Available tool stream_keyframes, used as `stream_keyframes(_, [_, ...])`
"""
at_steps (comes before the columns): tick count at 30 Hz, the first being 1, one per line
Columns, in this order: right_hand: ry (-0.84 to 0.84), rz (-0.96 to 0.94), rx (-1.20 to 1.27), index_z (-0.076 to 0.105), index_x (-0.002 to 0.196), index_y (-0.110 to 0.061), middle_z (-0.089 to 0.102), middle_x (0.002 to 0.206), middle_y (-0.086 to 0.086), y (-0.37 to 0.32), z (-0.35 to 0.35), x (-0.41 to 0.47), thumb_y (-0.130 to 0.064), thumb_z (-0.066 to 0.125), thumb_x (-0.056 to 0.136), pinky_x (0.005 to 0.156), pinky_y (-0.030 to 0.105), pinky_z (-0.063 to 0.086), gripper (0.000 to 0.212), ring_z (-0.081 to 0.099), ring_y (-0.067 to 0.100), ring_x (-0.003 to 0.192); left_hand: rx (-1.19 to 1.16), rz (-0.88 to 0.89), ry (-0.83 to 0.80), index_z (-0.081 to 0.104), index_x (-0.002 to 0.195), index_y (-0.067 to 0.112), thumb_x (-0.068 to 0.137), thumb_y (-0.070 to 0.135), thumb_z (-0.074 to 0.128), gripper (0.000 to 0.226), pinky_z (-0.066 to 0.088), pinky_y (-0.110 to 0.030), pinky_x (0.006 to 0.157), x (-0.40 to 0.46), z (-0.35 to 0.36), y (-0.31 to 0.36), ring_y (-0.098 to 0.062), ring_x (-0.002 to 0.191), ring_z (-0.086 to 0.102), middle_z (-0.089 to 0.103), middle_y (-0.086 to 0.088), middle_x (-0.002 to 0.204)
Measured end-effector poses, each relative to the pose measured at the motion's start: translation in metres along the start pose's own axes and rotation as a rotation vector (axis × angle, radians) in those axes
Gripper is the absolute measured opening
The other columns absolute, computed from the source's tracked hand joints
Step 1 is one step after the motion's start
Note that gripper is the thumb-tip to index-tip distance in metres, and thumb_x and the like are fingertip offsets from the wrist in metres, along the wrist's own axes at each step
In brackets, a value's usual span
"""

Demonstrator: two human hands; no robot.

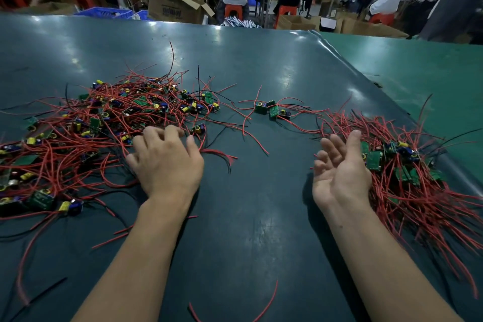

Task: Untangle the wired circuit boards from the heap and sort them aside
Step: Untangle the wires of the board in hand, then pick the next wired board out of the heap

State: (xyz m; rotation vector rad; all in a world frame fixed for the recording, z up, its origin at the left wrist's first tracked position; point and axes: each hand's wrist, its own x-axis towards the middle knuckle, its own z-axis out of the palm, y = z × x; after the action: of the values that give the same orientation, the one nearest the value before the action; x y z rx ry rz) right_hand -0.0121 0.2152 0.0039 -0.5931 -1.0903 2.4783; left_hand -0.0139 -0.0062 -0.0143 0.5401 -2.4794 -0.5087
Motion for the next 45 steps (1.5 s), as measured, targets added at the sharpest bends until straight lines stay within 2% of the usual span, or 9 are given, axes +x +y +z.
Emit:
stream_keyframes(12, [-0.323, -0.036, -0.246, 0.066, 0.079, -0.010, 0.056, 0.054, 0.003, 0.017, 0.010, -0.013, -0.045, 0.048, 0.099, 0.036, 0.017, 0.031, 0.044, 0.042, 0.013, 0.035, -0.020, -0.038, -0.063, 0.058, 0.125, 0.011, 0.090, 0.024, 0.064, 0.037, 0.035, -0.046, 0.097, 0.000, -0.005, -0.005, -0.040, 0.113, 0.047, 0.063, -0.018, 0.116])
stream_keyframes(18, [-0.382, -0.014, -0.309, 0.067, 0.079, -0.010, 0.058, 0.055, 0.004, 0.018, 0.008, -0.012, -0.044, 0.052, 0.097, 0.035, 0.018, 0.032, 0.042, 0.044, 0.013, 0.036, -0.281, 0.148, 0.334, 0.065, 0.115, 0.011, 0.087, 0.016, 0.069, 0.028, 0.040, -0.045, 0.086, 0.000, -0.015, 0.001, -0.037, 0.095, 0.057, 0.067, -0.012, 0.106])
stream_keyframes(24, [-0.578, -0.019, -0.520, 0.072, 0.084, -0.014, 0.064, 0.069, -0.001, 0.025, 0.009, -0.021, -0.034, 0.058, 0.095, 0.036, 0.017, 0.034, 0.027, 0.049, 0.012, 0.040, -0.424, 0.563, 0.545, 0.070, 0.102, 0.006, 0.093, 0.006, 0.065, 0.010, 0.046, -0.042, 0.081, -0.008, -0.015, 0.012, -0.028, 0.096, 0.062, 0.068, -0.011, 0.100])
stream_keyframes(28, [-0.742, 0.016, -0.443, 0.075, 0.090, -0.021, 0.069, 0.082, 0.000, 0.027, 0.012, -0.031, -0.043, 0.063, 0.081, 0.035, 0.021, 0.042, 0.027, 0.060, 0.015, 0.048, -0.531, 0.880, 0.357, 0.074, 0.098, 0.009, 0.093, 0.006, 0.065, 0.012, 0.049, -0.043, 0.080, -0.028, -0.005, 0.033, -0.028, 0.089, 0.064, 0.070, -0.007, 0.100])
stream_keyframes(31, [-0.697, 0.011, -0.390, 0.078, 0.086, -0.022, 0.070, 0.080, 0.000, 0.023, 0.012, -0.029, -0.034, 0.064, 0.084, 0.038, 0.021, 0.046, 0.018, 0.065, 0.014, 0.058, -0.595, 0.962, 0.246, 0.075, 0.098, 0.009, 0.096, 0.011, 0.061, 0.014, 0.052, -0.043, 0.078, -0.032, 0.002, 0.039, -0.026, 0.092, 0.067, 0.071, -0.005, 0.107])
stream_keyframes(34, [-0.604, 0.016, -0.307, 0.078, 0.088, -0.018, 0.074, 0.087, 0.002, 0.019, 0.011, -0.023, -0.017, 0.063, 0.090, 0.040, 0.021, 0.047, 0.015, 0.068, 0.015, 0.062, -0.731, 0.868, 0.124, 0.070, 0.108, 0.003, 0.091, 0.009, 0.067, 0.018, 0.052, -0.039, 0.087, -0.032, 0.006, 0.040, -0.024, 0.103, 0.064, 0.065, -0.010, 0.114])
stream_keyframes(37, [-0.598, -0.042, -0.361, 0.074, 0.101, -0.017, 0.075, 0.093, 0.004, 0.018, 0.009, -0.021, -0.010, 0.060, 0.093, 0.041, 0.020, 0.046, 0.017, 0.068, 0.017, 0.063, -0.802, 0.633, 0.045, 0.065, 0.114, 0.004, 0.092, 0.019, 0.066, 0.026, 0.051, -0.027, 0.080, -0.031, 0.009, 0.040, -0.016, 0.091, 0.061, 0.060, -0.006, 0.107])
stream_keyframes(40, [-0.631, -0.073, -0.408, 0.073, 0.105, -0.015, 0.075, 0.093, 0.004, 0.018, 0.008, -0.021, -0.003, 0.058, 0.093, 0.041, 0.020, 0.045, 0.023, 0.068, 0.015, 0.062, -0.810, 0.427, -0.178, 0.069, 0.109, 0.010, 0.092, 0.029, 0.063, 0.026, 0.054, -0.037, 0.076, -0.031, 0.013, 0.039, -0.013, 0.082, 0.064, 0.067, 0.000, 0.098])
stream_keyframes(45, [-0.640, -0.153, -0.423, 0.073, 0.096, -0.010, 0.075, 0.089, 0.009, 0.018, 0.008, -0.022, -0.006, 0.062, 0.093, 0.041, 0.022, 0.048, 0.012, 0.069, 0.018, 0.066, -0.861, 0.377, -0.323, 0.071, 0.103, 0.010, 0.086, 0.030, 0.065, 0.028, 0.057, -0.040, 0.075, -0.030, 0.015, 0.038, -0.018, 0.081, 0.069, 0.070, -0.002, 0.094])
